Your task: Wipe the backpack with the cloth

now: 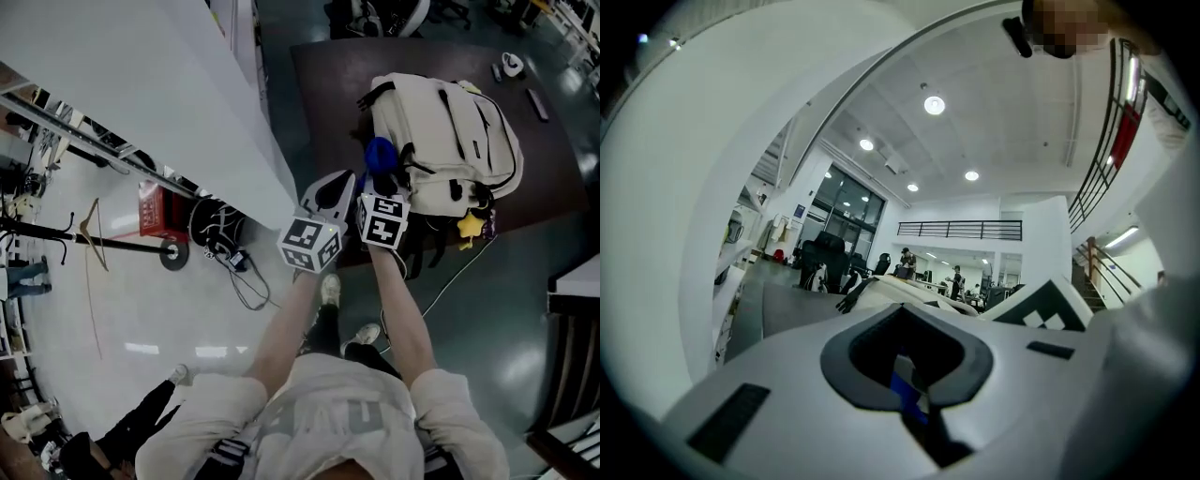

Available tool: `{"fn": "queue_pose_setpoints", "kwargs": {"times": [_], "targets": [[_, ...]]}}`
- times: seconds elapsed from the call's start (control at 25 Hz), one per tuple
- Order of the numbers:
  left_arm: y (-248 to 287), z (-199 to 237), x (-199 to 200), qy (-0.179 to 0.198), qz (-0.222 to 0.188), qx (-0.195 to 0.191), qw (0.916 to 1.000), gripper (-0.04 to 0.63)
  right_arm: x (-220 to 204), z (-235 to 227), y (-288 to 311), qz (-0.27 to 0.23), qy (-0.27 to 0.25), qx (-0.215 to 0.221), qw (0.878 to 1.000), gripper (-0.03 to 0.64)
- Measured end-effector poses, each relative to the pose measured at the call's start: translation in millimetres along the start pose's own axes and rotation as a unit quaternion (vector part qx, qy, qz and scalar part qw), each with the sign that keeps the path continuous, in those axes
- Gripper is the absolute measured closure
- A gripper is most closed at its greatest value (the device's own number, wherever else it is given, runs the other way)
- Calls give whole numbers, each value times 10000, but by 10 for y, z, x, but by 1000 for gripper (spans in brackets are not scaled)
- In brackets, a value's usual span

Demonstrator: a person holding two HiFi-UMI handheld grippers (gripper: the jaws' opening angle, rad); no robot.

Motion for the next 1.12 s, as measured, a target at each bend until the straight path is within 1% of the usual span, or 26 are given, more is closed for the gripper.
{"fn": "queue_pose_setpoints", "kwargs": {"times": [0.2,0.36,0.52,0.76,0.88,1.0,1.12], "targets": [[-253,-251,-65,-11,-22,207,9998,597,-223,-207,-255,114,-203,60,9997,574],[-320,-430,-93,18,-42,270,9996,597,-389,-395,-401,215,-237,31,9995,574],[-302,-606,-119,61,-76,278,9996,597,-440,-525,-507,154,-377,78,9991,574],[-308,-870,-148,102,-100,311,9994,597,-486,-648,-684,117,-360,197,9991,574],[-292,-967,-163,86,-162,374,9991,597,-504,-679,-826,46,-401,362,9985,574],[-239,-1072,-158,73,-252,452,9986,597,-471,-628,-1069,-170,-544,692,9960,574],[-183,-1210,-119,146,-284,498,9982,597,-365,-659,-1267,-392,-440,921,9940,574]]}}
Point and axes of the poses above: the fingertips, and each gripper's own axes: y forward along the fingers, z to its left, x out of its top, the point moved 8 cm from there along -y, backward along the fingers, and after that the axes turned 13 degrees about -x, right-handed, at the moved point
